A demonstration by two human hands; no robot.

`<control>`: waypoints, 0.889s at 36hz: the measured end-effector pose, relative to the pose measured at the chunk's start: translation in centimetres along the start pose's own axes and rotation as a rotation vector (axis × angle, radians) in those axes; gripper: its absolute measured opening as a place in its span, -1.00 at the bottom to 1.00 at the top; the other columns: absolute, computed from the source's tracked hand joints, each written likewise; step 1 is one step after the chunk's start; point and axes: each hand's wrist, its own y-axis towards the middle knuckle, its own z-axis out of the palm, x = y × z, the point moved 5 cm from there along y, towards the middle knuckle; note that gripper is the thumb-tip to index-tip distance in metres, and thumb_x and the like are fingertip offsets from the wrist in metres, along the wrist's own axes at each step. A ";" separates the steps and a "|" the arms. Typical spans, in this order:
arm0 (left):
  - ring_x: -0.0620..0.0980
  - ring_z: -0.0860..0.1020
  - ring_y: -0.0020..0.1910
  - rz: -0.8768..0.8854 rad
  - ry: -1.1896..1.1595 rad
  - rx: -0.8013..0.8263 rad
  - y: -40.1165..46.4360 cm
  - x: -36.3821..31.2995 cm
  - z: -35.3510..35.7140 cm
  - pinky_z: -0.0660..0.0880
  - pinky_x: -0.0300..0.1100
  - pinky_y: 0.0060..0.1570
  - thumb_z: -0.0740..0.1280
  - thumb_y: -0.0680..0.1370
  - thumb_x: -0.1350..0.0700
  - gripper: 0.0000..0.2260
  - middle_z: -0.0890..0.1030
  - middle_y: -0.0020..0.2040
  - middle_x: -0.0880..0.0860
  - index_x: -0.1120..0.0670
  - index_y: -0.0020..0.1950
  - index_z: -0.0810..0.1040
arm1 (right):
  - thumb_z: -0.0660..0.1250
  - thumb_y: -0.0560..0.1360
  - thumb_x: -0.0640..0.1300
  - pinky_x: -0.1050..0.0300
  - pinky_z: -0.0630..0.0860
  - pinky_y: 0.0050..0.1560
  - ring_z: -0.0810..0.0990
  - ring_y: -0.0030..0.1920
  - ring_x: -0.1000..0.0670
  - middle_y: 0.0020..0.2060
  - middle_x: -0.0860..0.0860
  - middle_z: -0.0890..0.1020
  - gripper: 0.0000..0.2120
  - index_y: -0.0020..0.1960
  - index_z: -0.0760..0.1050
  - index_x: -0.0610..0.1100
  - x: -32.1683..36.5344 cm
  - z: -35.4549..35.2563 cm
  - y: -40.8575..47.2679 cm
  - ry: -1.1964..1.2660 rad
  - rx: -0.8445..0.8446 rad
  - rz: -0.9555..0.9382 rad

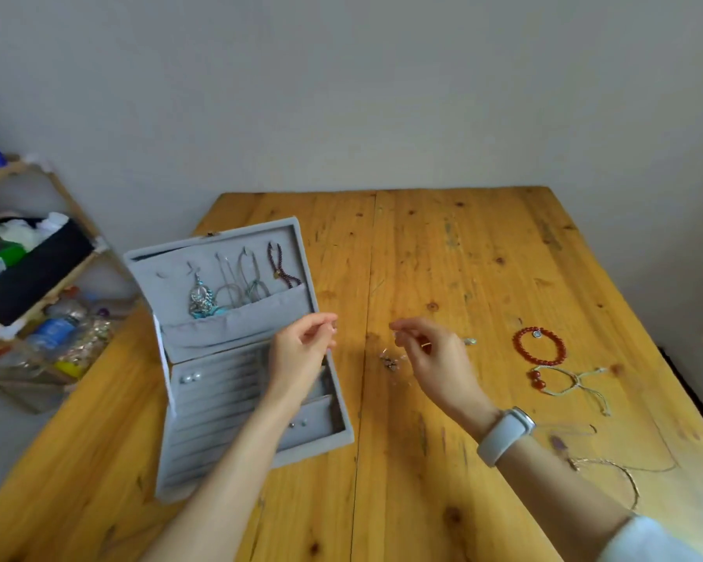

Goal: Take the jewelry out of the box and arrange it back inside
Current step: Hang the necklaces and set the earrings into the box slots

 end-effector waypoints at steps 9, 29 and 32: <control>-0.28 0.50 -0.50 -0.101 0.123 -0.188 -2.2 4.5 -11.0 0.42 -0.43 -0.37 0.34 0.47 0.36 -0.91 0.56 -0.32 0.03 0.20 -0.10 0.54 | 0.29 0.50 -0.26 0.47 0.33 -0.17 0.53 -0.16 0.11 -0.19 0.07 0.59 -0.87 0.01 0.57 -0.15 4.8 9.4 -2.2 0.093 0.131 -0.049; 0.06 0.58 0.02 -0.089 0.647 -0.094 0.2 4.4 -11.3 0.29 -0.40 -0.15 0.25 0.50 0.35 -0.81 0.67 -0.04 0.14 0.20 0.03 0.60 | 0.21 0.54 -0.24 0.13 0.46 0.01 0.55 0.01 -0.07 -0.03 -0.06 0.61 -0.78 0.14 0.53 -0.18 4.5 12.6 -3.5 -0.189 0.072 -0.161; 0.09 0.59 0.03 -0.072 0.715 -0.057 0.4 4.7 -11.0 0.42 -0.23 0.01 0.26 0.51 0.32 -0.79 0.66 -0.03 0.15 0.16 0.05 0.62 | 0.22 0.54 -0.25 0.09 0.50 0.01 0.55 0.00 -0.07 -0.03 -0.07 0.61 -0.79 0.13 0.53 -0.18 4.5 12.6 -3.5 -0.181 0.065 -0.170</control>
